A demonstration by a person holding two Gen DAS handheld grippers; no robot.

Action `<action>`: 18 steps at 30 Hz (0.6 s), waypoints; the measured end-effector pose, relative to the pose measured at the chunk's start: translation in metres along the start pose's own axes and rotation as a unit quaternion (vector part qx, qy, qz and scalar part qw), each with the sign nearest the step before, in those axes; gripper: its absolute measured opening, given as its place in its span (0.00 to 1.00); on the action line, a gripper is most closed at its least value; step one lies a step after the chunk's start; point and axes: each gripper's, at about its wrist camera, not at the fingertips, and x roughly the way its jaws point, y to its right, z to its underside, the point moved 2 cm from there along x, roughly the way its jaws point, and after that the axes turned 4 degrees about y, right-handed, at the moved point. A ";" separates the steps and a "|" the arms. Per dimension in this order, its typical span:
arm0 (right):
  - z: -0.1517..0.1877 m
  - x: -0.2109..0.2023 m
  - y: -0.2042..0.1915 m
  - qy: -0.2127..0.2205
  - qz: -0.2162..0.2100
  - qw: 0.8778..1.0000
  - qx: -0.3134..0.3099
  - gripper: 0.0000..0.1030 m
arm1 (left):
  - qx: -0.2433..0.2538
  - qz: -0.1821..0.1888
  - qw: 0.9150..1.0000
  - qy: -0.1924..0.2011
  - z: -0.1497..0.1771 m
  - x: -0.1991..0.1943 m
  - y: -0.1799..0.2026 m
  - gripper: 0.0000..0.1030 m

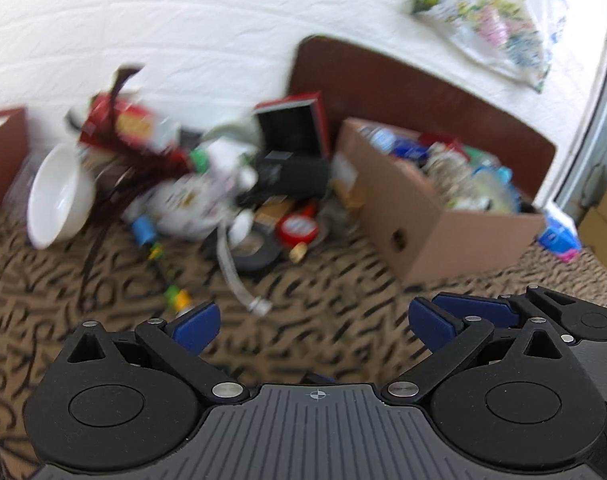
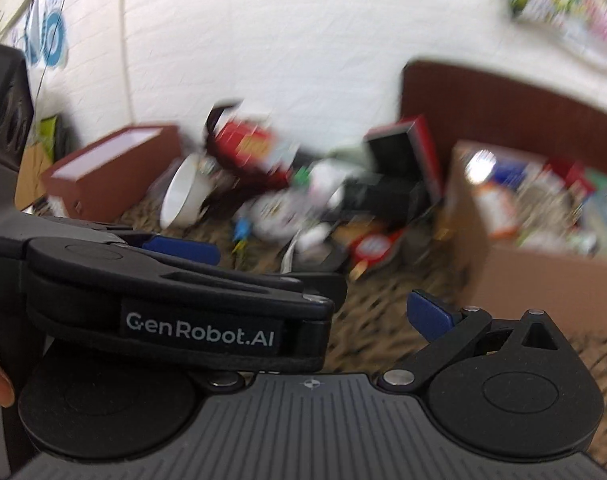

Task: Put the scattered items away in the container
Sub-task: 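Move both tools back toward the marker and black tape roll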

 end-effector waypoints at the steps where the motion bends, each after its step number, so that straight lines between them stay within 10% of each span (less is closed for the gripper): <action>1: 0.006 0.005 -0.005 -0.006 -0.003 1.000 0.000 1.00 | -0.006 0.000 1.000 -0.005 0.006 0.001 -0.007 1.00; 18: 0.023 0.067 -0.009 -0.020 0.061 0.997 -0.033 0.96 | -0.056 -0.025 0.997 -0.037 0.009 0.045 -0.089 0.91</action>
